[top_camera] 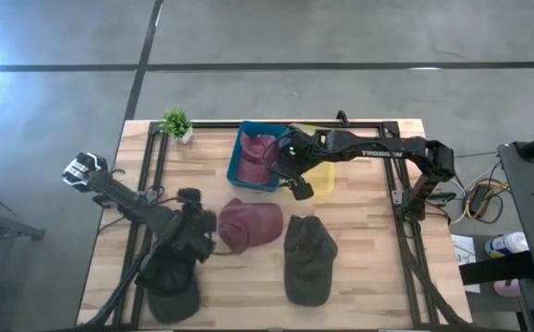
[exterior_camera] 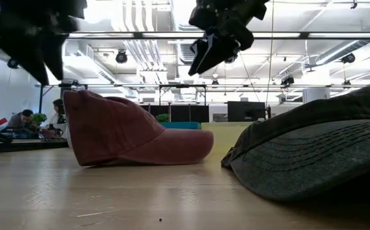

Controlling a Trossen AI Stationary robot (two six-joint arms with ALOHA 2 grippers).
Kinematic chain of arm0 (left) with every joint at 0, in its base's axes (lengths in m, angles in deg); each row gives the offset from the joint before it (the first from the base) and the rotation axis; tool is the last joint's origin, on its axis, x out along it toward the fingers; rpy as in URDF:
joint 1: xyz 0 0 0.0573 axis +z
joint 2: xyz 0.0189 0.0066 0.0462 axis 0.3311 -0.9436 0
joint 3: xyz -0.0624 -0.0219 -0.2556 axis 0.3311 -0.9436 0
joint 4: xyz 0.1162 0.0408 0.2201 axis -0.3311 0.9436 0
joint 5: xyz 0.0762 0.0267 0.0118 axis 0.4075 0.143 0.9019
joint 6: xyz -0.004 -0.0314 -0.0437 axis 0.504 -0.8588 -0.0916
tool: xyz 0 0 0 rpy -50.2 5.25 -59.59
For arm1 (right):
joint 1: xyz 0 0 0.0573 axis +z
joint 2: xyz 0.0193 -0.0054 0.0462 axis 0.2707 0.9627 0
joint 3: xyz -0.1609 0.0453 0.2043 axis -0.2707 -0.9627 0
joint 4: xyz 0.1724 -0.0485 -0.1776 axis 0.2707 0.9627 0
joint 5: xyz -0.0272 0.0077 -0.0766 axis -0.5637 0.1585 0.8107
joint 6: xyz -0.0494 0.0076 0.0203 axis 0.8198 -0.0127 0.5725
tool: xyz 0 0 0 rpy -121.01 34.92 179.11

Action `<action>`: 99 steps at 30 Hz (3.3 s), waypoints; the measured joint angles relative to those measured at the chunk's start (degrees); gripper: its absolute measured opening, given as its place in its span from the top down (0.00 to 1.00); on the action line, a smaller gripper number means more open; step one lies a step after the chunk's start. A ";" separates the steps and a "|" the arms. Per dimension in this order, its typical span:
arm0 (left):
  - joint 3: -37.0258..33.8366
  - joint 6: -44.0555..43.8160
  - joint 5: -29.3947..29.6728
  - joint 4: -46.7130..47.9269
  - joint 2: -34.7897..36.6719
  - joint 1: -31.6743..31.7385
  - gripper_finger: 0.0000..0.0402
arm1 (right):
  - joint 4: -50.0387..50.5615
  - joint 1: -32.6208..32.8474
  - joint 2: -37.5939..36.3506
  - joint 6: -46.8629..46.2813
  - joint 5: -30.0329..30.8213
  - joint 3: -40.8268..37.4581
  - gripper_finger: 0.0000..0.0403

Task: Pick & Place hat
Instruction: Put the red cap into the blue bin

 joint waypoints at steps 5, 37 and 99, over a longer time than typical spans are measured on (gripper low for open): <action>-0.21 -19.10 -15.74 -15.92 0.00 4.89 0.57 | 1.49 0.02 1.76 -5.08 -2.83 0.00 0.44; -48.77 -72.94 -26.59 -66.80 43.79 20.08 0.58 | -3.63 4.24 1.86 -39.67 -5.43 -10.91 0.44; -46.57 -49.74 -14.60 -126.29 -0.12 20.46 0.74 | -4.82 4.33 1.98 -40.35 -5.34 -12.33 0.44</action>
